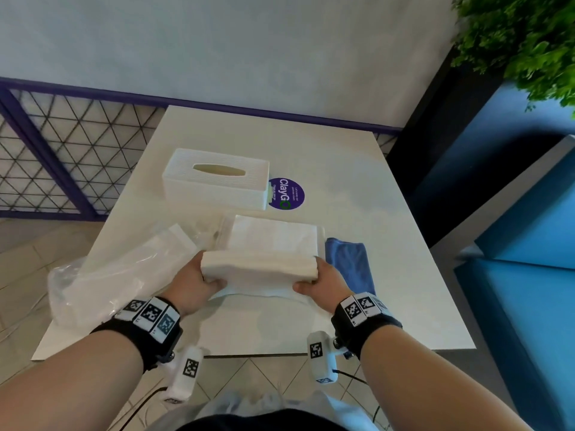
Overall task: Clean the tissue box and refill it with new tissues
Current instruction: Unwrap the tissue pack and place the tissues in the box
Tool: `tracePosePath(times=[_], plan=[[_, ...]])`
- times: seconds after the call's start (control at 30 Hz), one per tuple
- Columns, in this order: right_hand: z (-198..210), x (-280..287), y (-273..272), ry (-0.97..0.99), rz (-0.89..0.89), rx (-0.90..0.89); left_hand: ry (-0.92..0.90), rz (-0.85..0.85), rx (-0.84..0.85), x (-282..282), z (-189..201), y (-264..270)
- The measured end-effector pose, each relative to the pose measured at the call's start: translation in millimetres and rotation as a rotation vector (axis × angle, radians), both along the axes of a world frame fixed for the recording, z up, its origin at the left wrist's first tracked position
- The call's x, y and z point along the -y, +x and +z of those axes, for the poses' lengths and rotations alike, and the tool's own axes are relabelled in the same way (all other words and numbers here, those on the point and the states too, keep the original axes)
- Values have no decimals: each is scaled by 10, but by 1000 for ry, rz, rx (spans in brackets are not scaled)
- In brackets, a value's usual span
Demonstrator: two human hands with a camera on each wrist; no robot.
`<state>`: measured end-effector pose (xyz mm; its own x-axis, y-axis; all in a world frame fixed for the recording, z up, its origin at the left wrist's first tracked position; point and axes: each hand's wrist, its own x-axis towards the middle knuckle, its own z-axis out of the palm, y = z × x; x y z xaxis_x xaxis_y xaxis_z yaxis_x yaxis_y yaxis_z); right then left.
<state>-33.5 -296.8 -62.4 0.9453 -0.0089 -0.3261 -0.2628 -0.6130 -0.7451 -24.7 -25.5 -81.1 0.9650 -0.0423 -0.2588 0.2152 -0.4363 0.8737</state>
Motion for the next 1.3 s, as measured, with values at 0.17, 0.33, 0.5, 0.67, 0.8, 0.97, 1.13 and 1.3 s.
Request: tracePosePath(times=[0.17,0.33,0.5,0.67,0.8,0.97,1.13,1.3], plan=[[160,-3,379,191,-196,-27,-1,84,31,85,345,469],[315,10,690,212,-406,30,-36,70,10,235,505,825],[229,6,875,168,-479,-8,64,84,-21,341,438,935],[158,7,875,-117,-416,-72,148,42,-41,329,333,902],[262,-178,886,-219,-352,85,88,145,187,94,571,806],[500,-919,910,-118,-70,274,324,292,363,-639,579,487],[505,-1800,987,-104,216,213,894,104,64,-1108,348,62],[312,-2332,1126,-294,372,-73,986,-62,-166,-1246,106,-156]])
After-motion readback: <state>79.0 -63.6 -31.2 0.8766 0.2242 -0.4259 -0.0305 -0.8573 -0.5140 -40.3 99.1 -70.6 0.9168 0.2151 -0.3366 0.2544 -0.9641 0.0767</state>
